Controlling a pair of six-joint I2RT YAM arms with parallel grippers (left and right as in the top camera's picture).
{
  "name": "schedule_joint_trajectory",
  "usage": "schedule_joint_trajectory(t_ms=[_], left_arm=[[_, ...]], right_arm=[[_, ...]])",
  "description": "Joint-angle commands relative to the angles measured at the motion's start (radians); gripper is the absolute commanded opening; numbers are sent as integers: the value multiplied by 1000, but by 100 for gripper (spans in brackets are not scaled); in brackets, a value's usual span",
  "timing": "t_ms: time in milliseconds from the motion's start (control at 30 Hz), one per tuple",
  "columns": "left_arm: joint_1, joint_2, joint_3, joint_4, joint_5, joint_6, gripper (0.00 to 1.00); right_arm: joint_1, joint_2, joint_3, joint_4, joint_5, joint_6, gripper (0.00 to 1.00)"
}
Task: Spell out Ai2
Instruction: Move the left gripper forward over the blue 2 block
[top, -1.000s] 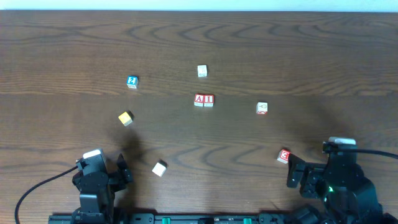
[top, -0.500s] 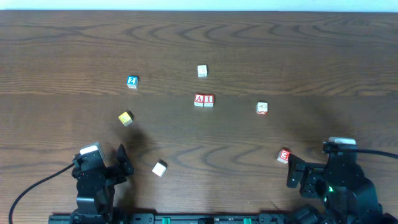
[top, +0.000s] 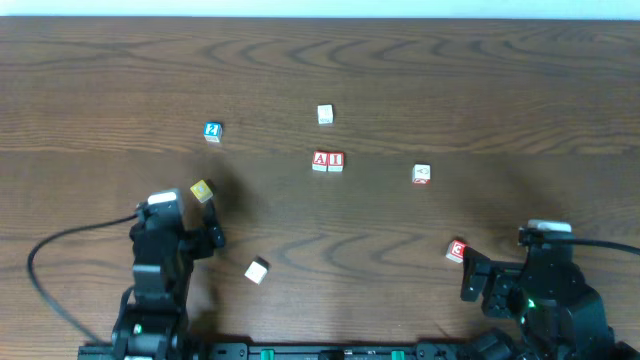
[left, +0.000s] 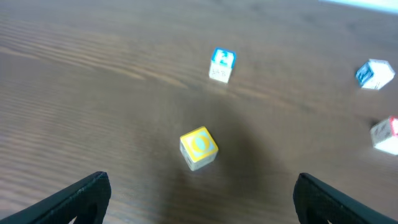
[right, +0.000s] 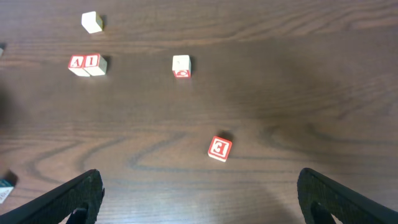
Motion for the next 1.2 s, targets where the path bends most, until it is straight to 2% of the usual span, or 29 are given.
schedule_joint_trajectory(t_ms=[0,300,400,633,867,967,1167], left_arm=[[3,142,67,53,30,53,95],[3,578,338,92,30,186,95],[3,715,444,92,31,195,95],[23,923,626,85,78,253,95],[110,1096,829,-17,172,257,95],[114,1162,922,-72,201,294,95],[114,1300,1078,-228,218,296,95]], right_arm=[[-7,-4,-1,-2,3,10,99],[-7,-4,-1,-2,3,10,99],[-7,-4,-1,-2,3,10,99],[-7,-4,-1,-2,3,10,99],[-7,-4,-1,-2,3,10,99],[-7,-4,-1,-2,3,10,99],[-7,-4,-1,-2,3,10,99]])
